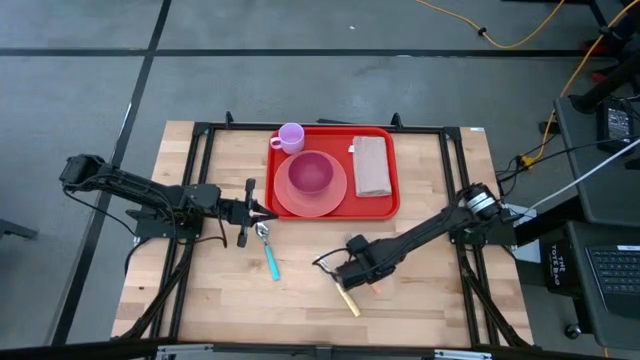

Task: Set up tray
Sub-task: Put the orange fork on the light brown table napkin on the red tray

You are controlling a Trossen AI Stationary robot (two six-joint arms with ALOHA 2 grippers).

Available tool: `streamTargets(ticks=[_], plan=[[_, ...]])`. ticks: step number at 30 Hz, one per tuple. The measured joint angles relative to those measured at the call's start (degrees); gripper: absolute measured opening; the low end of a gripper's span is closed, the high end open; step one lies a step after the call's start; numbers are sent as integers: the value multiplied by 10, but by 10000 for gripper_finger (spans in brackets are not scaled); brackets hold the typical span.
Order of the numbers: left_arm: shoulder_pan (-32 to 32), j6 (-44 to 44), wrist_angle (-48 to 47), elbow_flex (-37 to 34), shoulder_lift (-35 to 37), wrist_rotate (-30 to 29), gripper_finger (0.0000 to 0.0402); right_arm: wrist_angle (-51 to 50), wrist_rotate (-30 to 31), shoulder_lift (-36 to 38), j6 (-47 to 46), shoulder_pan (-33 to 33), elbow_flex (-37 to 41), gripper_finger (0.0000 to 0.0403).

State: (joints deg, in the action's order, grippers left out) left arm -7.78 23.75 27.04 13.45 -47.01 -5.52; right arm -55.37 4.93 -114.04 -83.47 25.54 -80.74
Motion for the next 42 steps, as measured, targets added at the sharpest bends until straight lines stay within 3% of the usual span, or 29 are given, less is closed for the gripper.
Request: streamTargets(ticks=[5, 15, 25, 30, 38, 42], plan=[[0, 0, 2, 0, 0, 0, 4, -30, 19, 29, 17, 1, 1, 54], [0, 0, 48, 0, 0, 0, 4, -22, 78, 114, 211, -10, 7, 55], [0, -6, 43, 0, 0, 0, 4, 125, 142, 255, 270, -44, 201, 56], [0, -4, 45, 0, 0, -26, 4, 210, 218, 309, 270, -57, 292, 56], [0, -4, 40, 0, 0, -56, 4, 273, 339, 325, 307, -62, 332, 56], [0, -5, 42, 0, 0, -55, 4, 300, 351, 325, 332, -66, 333, 56]])
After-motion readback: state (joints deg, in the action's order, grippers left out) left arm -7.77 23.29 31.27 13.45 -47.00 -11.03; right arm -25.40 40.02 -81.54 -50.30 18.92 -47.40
